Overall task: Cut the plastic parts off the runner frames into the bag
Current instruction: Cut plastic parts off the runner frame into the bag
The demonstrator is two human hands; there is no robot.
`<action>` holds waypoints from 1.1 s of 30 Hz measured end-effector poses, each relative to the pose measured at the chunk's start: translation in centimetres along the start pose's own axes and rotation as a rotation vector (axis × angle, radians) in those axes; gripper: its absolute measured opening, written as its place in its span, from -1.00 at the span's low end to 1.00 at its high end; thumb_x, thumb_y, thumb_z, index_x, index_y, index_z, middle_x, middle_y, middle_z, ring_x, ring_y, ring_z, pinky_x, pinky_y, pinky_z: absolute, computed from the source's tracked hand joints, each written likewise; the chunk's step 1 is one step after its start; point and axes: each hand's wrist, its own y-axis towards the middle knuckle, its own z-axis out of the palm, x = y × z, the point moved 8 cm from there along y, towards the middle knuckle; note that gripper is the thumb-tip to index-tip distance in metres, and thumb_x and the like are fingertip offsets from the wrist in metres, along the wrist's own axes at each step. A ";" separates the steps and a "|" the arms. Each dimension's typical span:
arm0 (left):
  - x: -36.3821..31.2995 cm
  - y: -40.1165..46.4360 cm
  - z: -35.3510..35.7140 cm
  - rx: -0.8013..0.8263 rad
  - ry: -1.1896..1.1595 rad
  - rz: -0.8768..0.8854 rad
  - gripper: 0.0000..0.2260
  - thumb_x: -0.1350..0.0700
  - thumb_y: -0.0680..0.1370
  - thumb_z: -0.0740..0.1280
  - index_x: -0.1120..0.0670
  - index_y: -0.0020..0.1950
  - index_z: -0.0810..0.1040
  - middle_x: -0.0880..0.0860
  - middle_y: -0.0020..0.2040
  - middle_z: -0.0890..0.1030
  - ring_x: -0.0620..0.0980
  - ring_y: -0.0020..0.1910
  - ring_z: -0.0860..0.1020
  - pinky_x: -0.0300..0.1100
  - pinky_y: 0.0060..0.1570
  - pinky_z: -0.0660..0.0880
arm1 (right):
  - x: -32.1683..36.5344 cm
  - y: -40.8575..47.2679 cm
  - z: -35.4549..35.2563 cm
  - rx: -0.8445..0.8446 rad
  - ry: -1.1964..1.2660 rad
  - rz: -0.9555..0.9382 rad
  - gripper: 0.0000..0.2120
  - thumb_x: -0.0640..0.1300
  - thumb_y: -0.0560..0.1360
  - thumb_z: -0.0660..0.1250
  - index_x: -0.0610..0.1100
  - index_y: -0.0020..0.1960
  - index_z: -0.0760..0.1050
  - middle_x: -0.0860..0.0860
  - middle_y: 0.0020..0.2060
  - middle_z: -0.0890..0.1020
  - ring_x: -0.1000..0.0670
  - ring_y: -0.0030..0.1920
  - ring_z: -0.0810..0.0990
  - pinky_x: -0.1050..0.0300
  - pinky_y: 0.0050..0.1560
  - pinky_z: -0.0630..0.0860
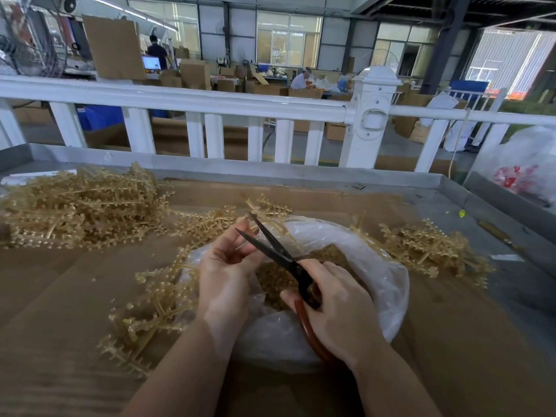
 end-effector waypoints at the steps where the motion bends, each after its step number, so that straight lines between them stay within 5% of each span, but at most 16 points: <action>1: 0.0 0.1 0.0 0.000 -0.058 -0.015 -0.51 0.43 0.27 0.37 0.18 0.18 0.54 0.10 -0.23 0.56 -0.05 -0.21 0.60 -0.16 0.01 0.58 | -0.1 0.0 0.1 0.007 -0.016 0.003 -0.57 0.29 0.44 0.15 0.06 0.15 0.49 0.14 -0.10 0.58 0.09 -0.01 0.52 0.24 -0.01 0.48; 7: 0.4 0.5 -0.4 -0.011 -0.236 -0.077 -0.58 0.51 0.35 0.25 0.17 0.12 0.54 0.01 -0.31 0.63 -0.13 -0.31 0.63 -0.31 -0.24 0.59 | -0.5 -0.1 0.5 0.030 -0.069 0.023 -0.55 0.30 0.43 0.15 0.07 0.18 0.47 0.12 -0.07 0.58 0.06 0.01 0.52 0.18 -0.01 0.52; 16: 0.8 0.3 0.4 0.051 -0.094 -0.064 -0.57 0.41 0.22 0.33 0.27 0.09 0.53 0.11 -0.22 0.55 -0.01 -0.18 0.56 -0.20 0.01 0.56 | -0.5 -0.1 0.3 0.018 -0.061 0.020 -0.57 0.32 0.43 0.12 0.08 0.13 0.47 0.16 -0.12 0.57 0.12 -0.05 0.52 0.31 -0.05 0.41; 19: 0.7 0.1 0.6 0.082 -0.033 -0.051 -0.64 0.50 0.29 0.31 0.22 0.01 0.56 0.13 -0.23 0.54 0.00 -0.19 0.55 -0.19 0.02 0.56 | -0.3 0.0 0.2 -0.001 -0.057 0.021 -0.58 0.31 0.44 0.12 0.08 0.10 0.48 0.17 -0.15 0.57 0.13 -0.09 0.53 0.35 -0.10 0.35; 23: 1.0 0.1 0.6 0.090 0.025 -0.053 -0.62 0.53 0.38 0.29 0.28 0.15 0.55 0.23 -0.11 0.55 0.13 -0.05 0.55 -0.01 0.17 0.51 | -0.2 0.0 -0.1 -0.032 -0.059 0.018 -0.63 0.26 0.45 0.20 0.05 0.08 0.50 0.14 -0.19 0.59 0.13 -0.17 0.54 0.48 -0.16 0.25; 28: 0.6 -0.1 1.1 0.135 -0.067 -0.038 -0.64 0.45 0.26 0.34 0.20 0.01 0.59 0.20 0.00 0.48 0.08 -0.08 0.50 -0.28 -0.16 0.58 | -0.1 0.0 0.2 0.002 -0.060 0.008 -0.67 0.18 0.45 0.35 0.00 0.10 0.52 0.10 -0.22 0.60 0.08 -0.23 0.56 0.34 -0.21 0.37; 33: 0.7 0.0 1.0 0.130 -0.119 -0.037 -0.64 0.46 0.23 0.33 0.19 -0.03 0.59 0.17 -0.11 0.50 0.01 -0.15 0.50 -0.31 -0.17 0.58 | -0.2 0.1 0.1 -0.001 -0.073 0.009 -0.69 0.16 0.44 0.38 -0.02 0.07 0.55 0.09 -0.27 0.61 0.08 -0.28 0.57 0.39 -0.26 0.32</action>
